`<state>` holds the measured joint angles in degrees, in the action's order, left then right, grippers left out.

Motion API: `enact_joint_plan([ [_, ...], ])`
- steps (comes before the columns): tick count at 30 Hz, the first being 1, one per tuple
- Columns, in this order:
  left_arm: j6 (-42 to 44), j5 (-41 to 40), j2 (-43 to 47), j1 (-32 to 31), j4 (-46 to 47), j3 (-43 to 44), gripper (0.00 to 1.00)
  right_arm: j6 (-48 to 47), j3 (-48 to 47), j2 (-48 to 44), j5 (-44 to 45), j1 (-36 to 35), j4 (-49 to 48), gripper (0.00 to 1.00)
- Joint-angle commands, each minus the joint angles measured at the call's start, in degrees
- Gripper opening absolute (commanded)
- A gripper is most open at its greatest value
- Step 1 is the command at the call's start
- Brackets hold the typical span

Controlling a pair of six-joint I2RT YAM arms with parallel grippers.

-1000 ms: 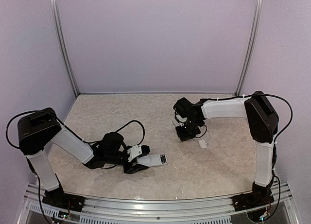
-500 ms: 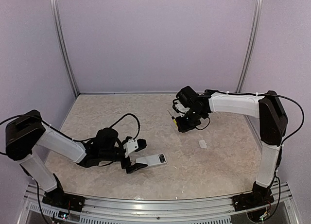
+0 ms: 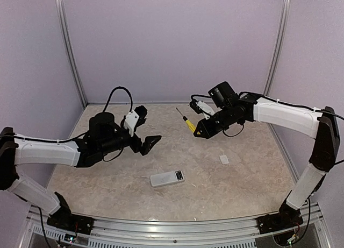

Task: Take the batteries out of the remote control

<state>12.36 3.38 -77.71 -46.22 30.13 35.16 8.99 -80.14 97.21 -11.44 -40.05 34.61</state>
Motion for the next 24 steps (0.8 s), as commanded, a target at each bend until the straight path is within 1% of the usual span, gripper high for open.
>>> enact_joint_plan([
  [1, -9.8, 4.7, -4.4, 4.7, -8.3, 11.1, 0.99, -4.5, -0.7, -2.8, -2.0, 0.3, 1.0, 0.0],
  [2, -8.3, 4.5, -4.8, 4.2, -6.2, 10.6, 0.99, -4.9, -1.6, -2.4, -1.9, 0.3, 3.5, 0.0],
  [4, -1.7, 1.4, -3.8, 1.8, 1.0, 6.8, 0.99, -5.3, -3.8, -1.5, -2.3, 0.3, 7.7, 0.0],
  [5, 3.9, -1.0, -2.9, 0.3, 4.2, 4.3, 0.99, -5.2, -5.1, -1.2, -2.4, 0.2, 9.8, 0.0],
  [6, 8.3, -2.0, -2.6, -1.0, 6.0, 3.6, 0.99, -5.1, -5.8, -1.1, -2.4, 0.2, 11.4, 0.0],
  [7, 12.2, -2.5, -2.5, -1.8, 5.3, 3.8, 0.99, -4.8, -6.2, -1.2, -2.4, 0.0, 12.6, 0.0],
  [10, 22.9, -1.0, -3.7, -3.1, -0.6, 6.7, 0.99, -3.5, -7.3, -1.8, -2.8, -0.3, 15.4, 0.0],
  [13, 31.7, -0.3, -5.1, -4.2, -1.7, 7.7, 0.99, -1.9, -9.1, -1.2, -3.9, -0.7, 19.1, 0.0],
  [17, 38.9, 1.4, -7.0, -5.6, -6.7, 12.0, 0.99, -0.4, -11.0, 0.6, -6.3, -2.1, 23.2, 0.0],
  [19, 44.1, 2.0, -8.3, -6.7, -9.1, 13.8, 0.98, 0.3, -11.7, 1.2, -7.6, -3.2, 24.0, 0.0],
  [22, 48.0, -0.1, -9.9, -8.5, -9.4, 15.2, 0.95, 0.9, -13.0, 2.1, -8.8, -5.2, 24.9, 0.0],
  [24, 49.4, 0.1, -10.4, -9.0, -11.1, 16.6, 0.89, 1.3, -14.1, 2.6, -9.3, -6.5, 25.4, 0.0],
])
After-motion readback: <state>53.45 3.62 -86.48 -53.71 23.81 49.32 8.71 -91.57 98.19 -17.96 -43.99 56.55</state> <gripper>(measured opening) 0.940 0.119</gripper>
